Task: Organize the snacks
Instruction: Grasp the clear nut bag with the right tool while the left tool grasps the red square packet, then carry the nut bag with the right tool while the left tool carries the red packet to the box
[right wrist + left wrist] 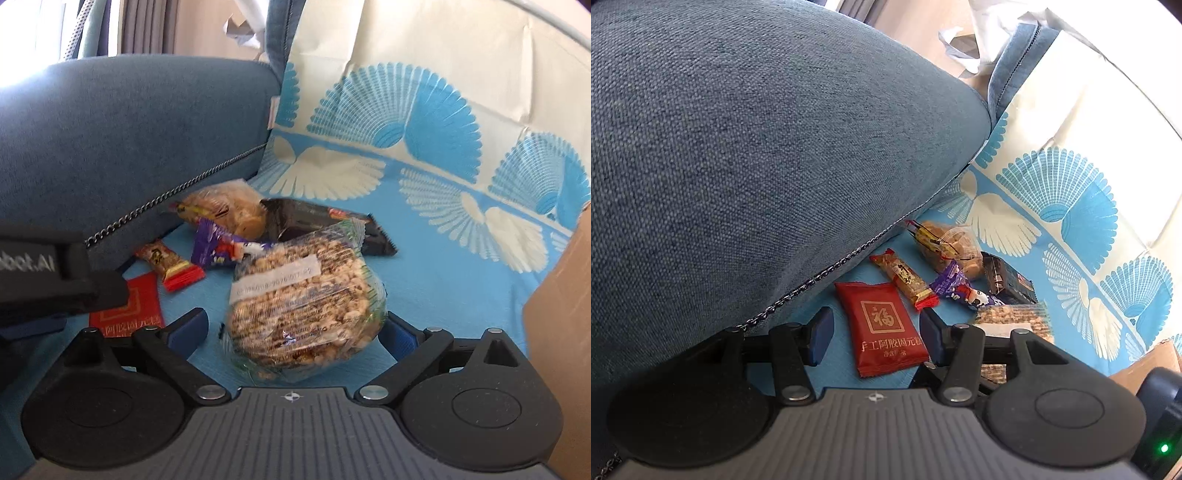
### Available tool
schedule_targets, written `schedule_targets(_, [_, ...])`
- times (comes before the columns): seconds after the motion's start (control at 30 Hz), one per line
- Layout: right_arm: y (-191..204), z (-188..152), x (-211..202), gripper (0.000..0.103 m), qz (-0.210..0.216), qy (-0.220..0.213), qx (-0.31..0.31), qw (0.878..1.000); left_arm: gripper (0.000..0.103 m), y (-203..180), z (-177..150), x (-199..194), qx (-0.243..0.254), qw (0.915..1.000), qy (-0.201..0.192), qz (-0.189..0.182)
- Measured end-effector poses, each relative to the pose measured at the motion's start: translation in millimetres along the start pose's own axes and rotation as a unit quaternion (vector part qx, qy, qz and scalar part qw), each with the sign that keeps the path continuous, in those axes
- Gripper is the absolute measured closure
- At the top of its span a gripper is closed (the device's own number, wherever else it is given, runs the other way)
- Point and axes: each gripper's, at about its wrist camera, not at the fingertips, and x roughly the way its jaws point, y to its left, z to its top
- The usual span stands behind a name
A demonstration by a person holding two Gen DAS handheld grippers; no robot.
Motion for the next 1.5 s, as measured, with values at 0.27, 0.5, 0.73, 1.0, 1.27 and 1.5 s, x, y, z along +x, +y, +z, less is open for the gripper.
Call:
schedule_targets(0.27, [1, 0, 2, 0.007, 0.01, -0.014, -0.01, 1.0, 0.046, 1, 1, 0, -0.003, 1.0, 0.0, -0.002])
schedule_targets(0.5, [-3, -2, -2, 0.022, 0.02, -0.027, 0.004, 0.999, 0.046, 2, 0, 0, -0.004, 1.0, 0.0, -0.001])
schedule_targets(0.73, [-14, -8, -22, 0.023, -0.026, -0.034, 0.036, 0.998, 0.045, -3, 2, 3, 0.007, 1.0, 0.003, -0.003])
schedule_targets(1.0, [-10, -3, -75, 0.022, -0.105, -0.021, 0.004, 0.994, 0.033, -32, -8, 25, 0.102, 0.9937, 0.025, 0.04])
schedule_targets(1.27, [-13, 3, -128, 0.022, -0.113, -0.018, -0.014, 0.993, 0.046, -40, -17, 25, 0.173, 0.9829, 0.019, 0.059])
schedule_targets(1.5, [-12, 12, -187, 0.022, -0.046, -0.033, -0.017, 0.998, 0.049, -30, -11, -2, 0.17, 0.9847, 0.038, -0.009])
